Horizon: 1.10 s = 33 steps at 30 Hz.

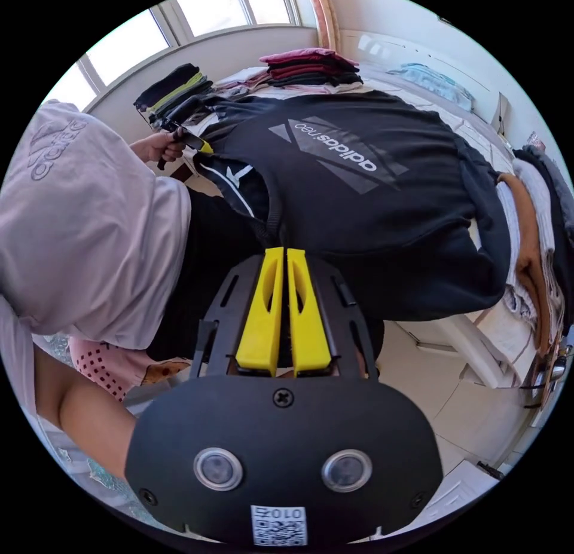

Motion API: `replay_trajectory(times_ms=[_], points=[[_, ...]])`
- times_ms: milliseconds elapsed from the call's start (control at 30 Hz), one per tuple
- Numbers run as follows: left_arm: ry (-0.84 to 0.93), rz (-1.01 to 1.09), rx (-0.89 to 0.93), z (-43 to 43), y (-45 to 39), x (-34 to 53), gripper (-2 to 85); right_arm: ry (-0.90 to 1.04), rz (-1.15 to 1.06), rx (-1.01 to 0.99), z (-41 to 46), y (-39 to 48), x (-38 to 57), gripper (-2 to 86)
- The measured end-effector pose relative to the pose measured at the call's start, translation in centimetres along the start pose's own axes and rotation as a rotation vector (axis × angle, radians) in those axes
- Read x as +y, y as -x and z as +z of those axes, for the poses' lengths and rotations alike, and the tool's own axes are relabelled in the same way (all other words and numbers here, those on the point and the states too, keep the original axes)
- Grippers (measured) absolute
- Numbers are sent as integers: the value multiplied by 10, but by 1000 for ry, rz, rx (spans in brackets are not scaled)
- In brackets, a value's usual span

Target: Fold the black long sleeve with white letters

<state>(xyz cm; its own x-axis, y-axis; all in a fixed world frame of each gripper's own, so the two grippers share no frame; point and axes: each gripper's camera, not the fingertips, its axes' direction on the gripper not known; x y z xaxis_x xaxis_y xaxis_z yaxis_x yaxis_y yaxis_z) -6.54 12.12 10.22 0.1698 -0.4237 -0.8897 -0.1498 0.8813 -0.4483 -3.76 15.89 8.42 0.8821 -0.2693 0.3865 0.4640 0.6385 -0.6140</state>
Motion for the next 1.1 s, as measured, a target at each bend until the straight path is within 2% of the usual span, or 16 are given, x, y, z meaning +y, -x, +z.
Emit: replay_trajectory(times_ms=[167, 200, 300, 400, 500, 533, 600, 667, 700, 767, 833, 867, 967, 1100], points=[[24, -14, -82, 15, 3, -2, 61, 13, 16, 9, 12, 10, -6, 35], [27, -13, -94, 17, 4, -3, 61, 65, 32, 20, 27, 7, -8, 35], [5, -53, -36, 34, 18, -6, 63, 120, 93, -32, 53, -9, -8, 39], [-83, -86, 26, 29, 25, 6, 67, 90, 59, -67, 36, -5, -11, 47], [-187, -157, -65, -4, 28, 41, 65, 125, 3, -163, 7, 0, -9, 53], [-283, -189, -104, -29, 27, 61, 66, 104, -10, -171, -4, 4, -9, 53], [-471, -241, -217, -78, 20, 92, 69, -71, -78, -113, -61, 25, -12, 49], [-715, -348, -436, -146, 8, 126, 79, -255, -112, -47, -100, 39, -16, 43], [-769, -362, -505, -161, 3, 133, 82, -345, -130, -2, -115, 44, -21, 40], [-888, -428, -856, -201, -23, 147, 89, -389, -141, 36, -125, 47, -36, 40], [-859, -418, -1064, -210, -36, 139, 90, -365, -156, 23, -125, 48, -54, 43], [-782, -400, -1131, -209, -35, 127, 90, -333, -173, 5, -122, 51, -66, 45], [-569, -382, -1157, -195, -19, 97, 76, -288, -215, -14, -107, 67, -80, 48], [-552, -270, -1237, -179, -35, 79, 42, -272, -203, -15, -92, 78, -73, 47]])
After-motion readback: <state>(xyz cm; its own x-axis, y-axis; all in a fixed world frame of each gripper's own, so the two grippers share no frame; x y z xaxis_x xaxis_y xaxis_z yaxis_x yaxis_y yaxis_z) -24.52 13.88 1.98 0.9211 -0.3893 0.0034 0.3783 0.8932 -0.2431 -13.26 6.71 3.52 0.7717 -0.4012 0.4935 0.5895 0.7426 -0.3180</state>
